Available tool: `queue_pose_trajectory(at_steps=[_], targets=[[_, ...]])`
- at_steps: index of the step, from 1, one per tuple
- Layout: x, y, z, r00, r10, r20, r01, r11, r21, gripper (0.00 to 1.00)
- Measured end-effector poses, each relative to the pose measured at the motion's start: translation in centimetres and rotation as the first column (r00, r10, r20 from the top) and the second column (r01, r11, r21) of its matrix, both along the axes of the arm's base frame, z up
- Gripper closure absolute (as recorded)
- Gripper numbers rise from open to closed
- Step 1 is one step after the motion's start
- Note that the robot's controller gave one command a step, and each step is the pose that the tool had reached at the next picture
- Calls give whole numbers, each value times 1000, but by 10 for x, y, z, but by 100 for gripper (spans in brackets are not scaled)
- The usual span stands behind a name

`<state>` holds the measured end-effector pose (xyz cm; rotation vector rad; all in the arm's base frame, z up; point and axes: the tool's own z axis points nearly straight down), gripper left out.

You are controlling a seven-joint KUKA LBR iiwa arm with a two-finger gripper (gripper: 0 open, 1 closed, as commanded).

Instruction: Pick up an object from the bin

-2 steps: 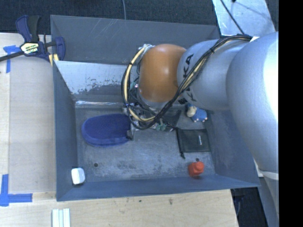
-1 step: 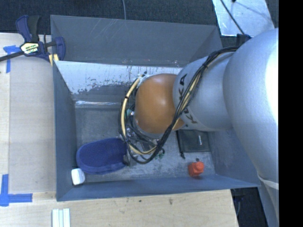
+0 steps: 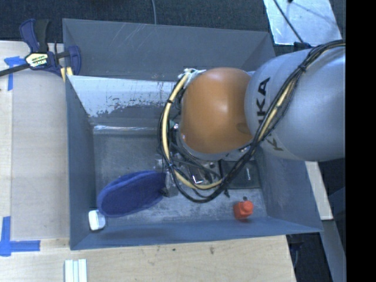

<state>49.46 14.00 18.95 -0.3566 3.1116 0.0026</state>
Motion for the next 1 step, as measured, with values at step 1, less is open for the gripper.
queue_pose_trajectory(at_steps=[1], targets=[[29,-15,105,990,140,3,-140,990,-2,100]])
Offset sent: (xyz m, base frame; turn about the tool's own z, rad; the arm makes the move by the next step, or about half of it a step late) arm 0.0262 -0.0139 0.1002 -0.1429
